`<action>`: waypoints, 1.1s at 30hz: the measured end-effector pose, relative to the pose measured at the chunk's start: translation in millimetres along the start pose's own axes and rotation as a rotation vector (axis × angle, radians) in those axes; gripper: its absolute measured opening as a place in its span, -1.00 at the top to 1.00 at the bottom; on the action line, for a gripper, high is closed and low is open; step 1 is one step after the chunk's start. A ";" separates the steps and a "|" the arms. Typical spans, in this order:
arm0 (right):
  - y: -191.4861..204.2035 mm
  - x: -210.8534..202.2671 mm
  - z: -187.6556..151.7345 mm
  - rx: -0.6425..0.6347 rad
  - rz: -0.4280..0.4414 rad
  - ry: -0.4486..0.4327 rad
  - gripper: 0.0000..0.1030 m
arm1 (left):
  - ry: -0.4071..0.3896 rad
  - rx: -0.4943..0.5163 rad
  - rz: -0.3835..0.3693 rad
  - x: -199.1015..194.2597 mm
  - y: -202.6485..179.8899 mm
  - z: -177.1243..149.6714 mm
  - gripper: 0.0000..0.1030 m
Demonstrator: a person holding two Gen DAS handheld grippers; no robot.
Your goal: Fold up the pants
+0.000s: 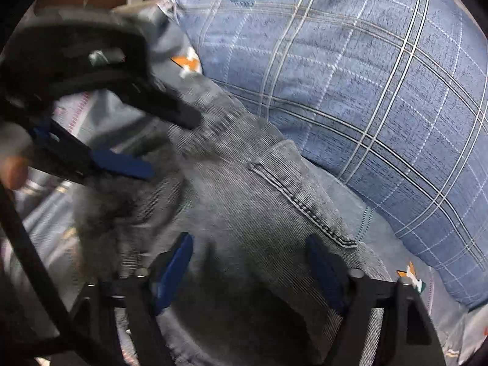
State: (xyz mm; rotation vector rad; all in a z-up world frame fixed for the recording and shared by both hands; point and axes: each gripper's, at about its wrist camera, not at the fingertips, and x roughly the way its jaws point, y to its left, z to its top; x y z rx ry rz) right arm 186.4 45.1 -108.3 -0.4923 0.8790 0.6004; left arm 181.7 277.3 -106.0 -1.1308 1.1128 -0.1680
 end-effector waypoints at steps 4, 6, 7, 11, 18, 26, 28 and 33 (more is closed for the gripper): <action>-9.4 1.7 -1.3 0.053 0.022 -0.004 0.82 | -0.005 -0.003 -0.032 -1.3 -0.6 3.2 -0.32; -8.4 -13.0 -2.2 0.066 0.034 -0.036 0.90 | -0.005 0.011 -0.029 0.0 -2.3 2.2 -0.32; -7.2 -21.4 -3.5 0.068 0.046 -0.057 0.90 | -0.002 0.018 -0.023 3.1 -2.7 0.9 -0.32; 0.3 -46.0 -8.2 0.073 0.114 -0.095 1.00 | -0.005 -0.002 -0.021 10.3 2.3 0.0 -0.30; 3.8 -47.1 -17.3 0.067 0.096 -0.087 0.94 | -0.044 -0.043 -0.019 3.5 16.5 5.5 -0.30; 8.8 -27.3 -0.3 0.031 0.066 -0.097 -0.55 | -0.049 -0.060 -0.039 -3.4 20.5 9.2 -0.30; 11.9 -19.5 6.2 0.021 0.027 -0.085 -0.37 | -0.042 -0.053 -0.040 -3.0 18.5 8.9 -0.30; 25.4 9.3 9.3 -0.069 0.029 -0.012 -0.01 | -0.039 -0.063 -0.042 5.1 14.8 11.7 -0.30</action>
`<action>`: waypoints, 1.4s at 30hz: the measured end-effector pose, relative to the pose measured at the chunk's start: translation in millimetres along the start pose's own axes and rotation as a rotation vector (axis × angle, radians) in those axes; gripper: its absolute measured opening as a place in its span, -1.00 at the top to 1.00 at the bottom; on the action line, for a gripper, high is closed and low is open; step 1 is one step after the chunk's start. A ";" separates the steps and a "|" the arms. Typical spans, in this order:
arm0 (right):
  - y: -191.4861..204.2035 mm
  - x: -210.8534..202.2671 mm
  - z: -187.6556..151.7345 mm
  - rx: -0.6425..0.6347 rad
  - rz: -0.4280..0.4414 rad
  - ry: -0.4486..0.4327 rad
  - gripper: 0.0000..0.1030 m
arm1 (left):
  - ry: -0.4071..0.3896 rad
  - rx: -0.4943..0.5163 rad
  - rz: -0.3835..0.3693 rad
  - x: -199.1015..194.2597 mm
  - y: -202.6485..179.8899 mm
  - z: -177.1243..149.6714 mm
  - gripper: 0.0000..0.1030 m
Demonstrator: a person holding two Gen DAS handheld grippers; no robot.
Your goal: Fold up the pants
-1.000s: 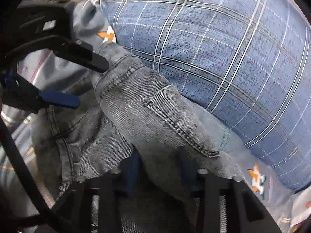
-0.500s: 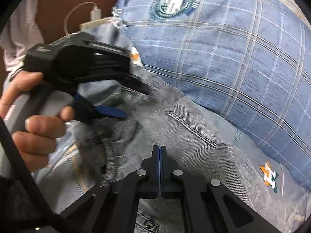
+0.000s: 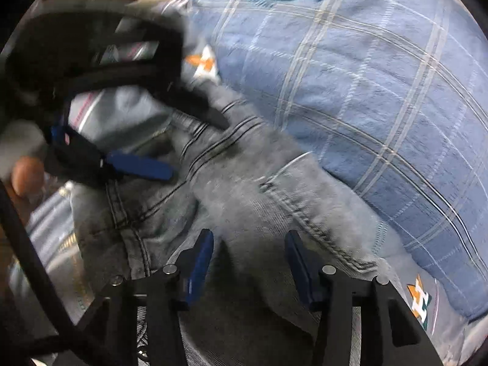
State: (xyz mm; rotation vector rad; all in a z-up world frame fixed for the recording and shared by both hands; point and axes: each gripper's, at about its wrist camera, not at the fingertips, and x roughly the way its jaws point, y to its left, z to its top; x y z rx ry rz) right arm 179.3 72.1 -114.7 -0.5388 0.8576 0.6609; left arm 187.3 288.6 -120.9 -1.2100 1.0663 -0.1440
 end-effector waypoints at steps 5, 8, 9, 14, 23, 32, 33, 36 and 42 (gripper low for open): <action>8.9 4.3 4.4 -0.054 -0.069 0.001 0.72 | 0.005 -0.020 -0.010 -1.3 4.7 1.8 -0.30; 1.5 -3.6 4.3 0.000 -0.031 -0.003 0.97 | 0.004 -0.010 -0.011 -3.3 4.3 0.6 -0.30; -1.0 -11.4 4.1 0.016 -0.020 -0.020 0.97 | 0.000 -0.009 -0.010 -2.9 3.4 0.2 -0.30; -20.4 -48.3 -1.0 0.156 0.130 -0.078 0.97 | -0.016 0.006 0.013 3.4 -3.3 -4.4 0.16; -17.0 -61.9 -0.4 0.190 0.199 -0.102 0.97 | -0.122 0.102 0.017 -34.5 -29.4 -19.9 0.67; 20.9 -103.4 -33.5 0.140 0.269 -0.126 0.97 | -0.104 0.198 0.157 -81.7 -10.7 -68.4 0.67; 26.9 -98.0 -37.3 0.146 0.281 -0.108 0.97 | -0.104 0.176 0.202 -76.9 4.0 -70.0 0.67; 51.7 -67.1 -50.3 0.122 0.275 -0.041 0.97 | -0.068 0.131 0.260 -60.3 35.6 -67.7 0.67; 47.0 -69.7 -57.4 0.203 0.306 -0.056 0.96 | -0.127 0.157 0.275 -72.5 39.8 -79.1 0.53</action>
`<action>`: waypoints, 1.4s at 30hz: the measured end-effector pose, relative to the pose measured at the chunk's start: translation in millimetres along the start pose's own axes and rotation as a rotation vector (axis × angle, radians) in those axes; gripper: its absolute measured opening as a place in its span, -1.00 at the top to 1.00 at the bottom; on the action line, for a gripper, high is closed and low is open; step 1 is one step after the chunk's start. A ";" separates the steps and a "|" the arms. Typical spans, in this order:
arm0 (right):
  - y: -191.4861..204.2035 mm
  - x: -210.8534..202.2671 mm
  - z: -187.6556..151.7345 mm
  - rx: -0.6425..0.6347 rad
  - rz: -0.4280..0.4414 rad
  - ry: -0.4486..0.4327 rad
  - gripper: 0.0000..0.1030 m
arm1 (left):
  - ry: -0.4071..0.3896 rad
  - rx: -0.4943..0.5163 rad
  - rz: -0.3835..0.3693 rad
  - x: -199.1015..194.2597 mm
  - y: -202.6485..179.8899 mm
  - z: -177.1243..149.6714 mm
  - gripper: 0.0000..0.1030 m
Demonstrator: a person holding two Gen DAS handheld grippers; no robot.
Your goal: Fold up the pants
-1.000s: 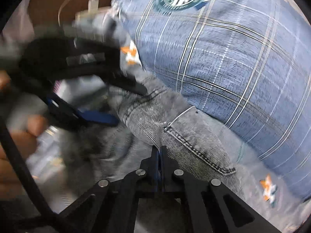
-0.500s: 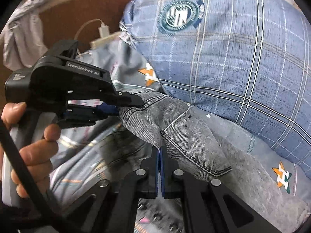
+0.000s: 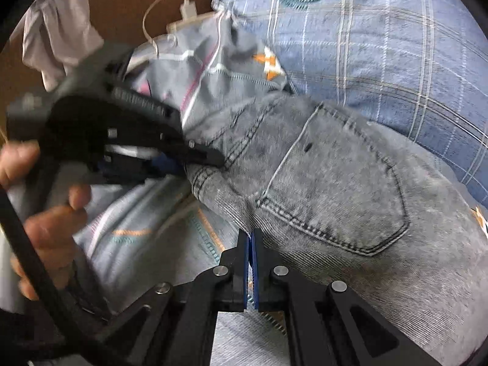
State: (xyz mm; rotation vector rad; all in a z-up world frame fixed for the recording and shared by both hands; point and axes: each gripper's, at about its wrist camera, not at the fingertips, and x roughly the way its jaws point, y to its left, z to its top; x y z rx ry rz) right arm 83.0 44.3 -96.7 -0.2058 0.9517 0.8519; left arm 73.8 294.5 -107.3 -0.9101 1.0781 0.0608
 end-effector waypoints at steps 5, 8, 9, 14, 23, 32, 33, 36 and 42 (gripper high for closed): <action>-4.1 22.9 -6.2 0.034 -0.004 0.078 0.87 | -0.057 0.074 0.152 -1.2 -10.7 -5.4 0.28; -17.6 -4.3 -8.2 0.121 0.032 0.013 0.25 | -0.156 0.145 0.227 -15.1 -26.2 -11.0 0.09; -25.3 -19.9 -10.9 0.160 0.035 -0.021 -0.38 | -0.198 0.182 0.260 -21.4 -33.9 -14.8 0.02; -71.7 -94.2 -40.7 0.324 0.046 -0.136 -0.58 | -0.399 0.326 0.351 -52.6 -56.0 -40.3 -0.28; -186.2 -170.3 -127.4 0.688 -0.021 -0.287 -0.58 | -0.408 0.525 0.192 -34.4 -101.7 -93.4 -0.28; -249.0 -191.7 -177.8 0.972 -0.097 -0.310 -0.58 | -0.296 0.698 0.050 20.7 -141.7 -168.8 -0.28; -251.2 -191.9 -178.4 0.987 -0.102 -0.306 -0.58 | -0.290 0.726 0.054 25.2 -145.0 -175.0 -0.28; -251.9 -193.4 -175.9 1.007 -0.087 -0.308 -0.58 | -0.293 0.800 0.055 28.9 -152.9 -186.8 -0.28; -275.7 -215.5 -136.8 0.981 -0.064 -0.240 -0.58 | -0.290 0.829 0.014 27.0 -160.4 -191.3 -0.35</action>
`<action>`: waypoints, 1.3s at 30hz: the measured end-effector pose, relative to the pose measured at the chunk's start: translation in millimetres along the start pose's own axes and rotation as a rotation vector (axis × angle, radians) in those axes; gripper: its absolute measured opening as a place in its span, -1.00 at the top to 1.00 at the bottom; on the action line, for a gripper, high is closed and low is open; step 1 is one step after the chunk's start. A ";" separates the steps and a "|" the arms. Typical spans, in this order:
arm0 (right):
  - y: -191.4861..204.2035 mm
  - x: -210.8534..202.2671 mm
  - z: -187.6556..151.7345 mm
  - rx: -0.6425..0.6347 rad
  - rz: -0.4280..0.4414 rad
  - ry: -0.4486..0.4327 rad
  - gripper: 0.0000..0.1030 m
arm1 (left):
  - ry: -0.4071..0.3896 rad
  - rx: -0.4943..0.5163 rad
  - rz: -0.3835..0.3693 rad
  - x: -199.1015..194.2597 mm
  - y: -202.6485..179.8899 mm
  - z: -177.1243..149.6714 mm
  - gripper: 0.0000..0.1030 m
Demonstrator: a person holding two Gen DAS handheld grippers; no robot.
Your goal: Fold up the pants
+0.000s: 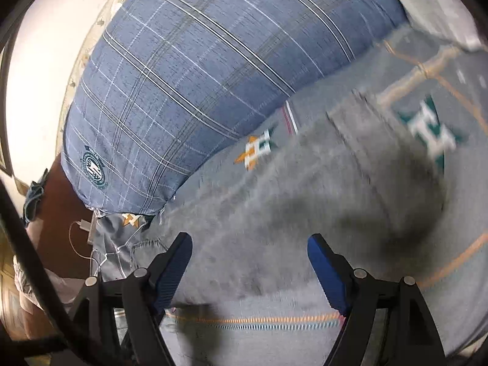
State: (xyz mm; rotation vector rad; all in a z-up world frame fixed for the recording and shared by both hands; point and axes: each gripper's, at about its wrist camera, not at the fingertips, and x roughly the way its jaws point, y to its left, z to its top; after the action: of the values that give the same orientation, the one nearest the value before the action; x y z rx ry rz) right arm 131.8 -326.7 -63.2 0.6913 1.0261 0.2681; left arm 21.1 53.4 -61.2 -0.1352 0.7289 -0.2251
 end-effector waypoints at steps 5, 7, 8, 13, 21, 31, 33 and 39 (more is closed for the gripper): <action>-14.0 -5.6 40.1 -0.045 0.028 -0.028 -0.58 | 0.015 0.063 -0.019 0.3 -20.5 4.4 -0.42; -34.0 -4.7 37.6 0.008 0.065 -0.035 -0.58 | 0.020 0.092 -0.023 0.6 -32.8 6.0 -0.46; -44.1 -1.4 35.8 0.040 0.063 -0.015 -0.58 | 0.021 0.102 -0.027 1.8 -40.1 6.8 -0.46; -66.1 -0.1 43.7 0.054 0.002 0.020 -0.58 | 0.041 0.149 -0.074 16.8 -84.7 11.5 -0.47; -104.4 -20.6 52.4 0.135 -0.015 0.003 -0.57 | 0.082 0.309 -0.149 47.9 -162.8 7.1 -0.46; -145.4 -38.5 56.8 0.228 -0.001 -0.006 -0.57 | 0.170 0.502 -0.250 101.0 -256.1 -2.5 -0.46; -155.0 -36.4 56.3 0.267 0.011 0.002 -0.57 | 0.190 0.538 -0.256 111.0 -270.1 -4.9 -0.46; -163.7 -32.4 57.2 0.302 0.039 0.010 -0.57 | 0.244 0.633 -0.216 143.6 -301.2 -13.8 -0.39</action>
State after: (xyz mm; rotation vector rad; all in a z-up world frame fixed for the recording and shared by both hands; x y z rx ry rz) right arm 146.5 -490.6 -126.7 0.9846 1.0743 0.1513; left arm 68.6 -274.5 -103.5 0.4246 0.8533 -0.6750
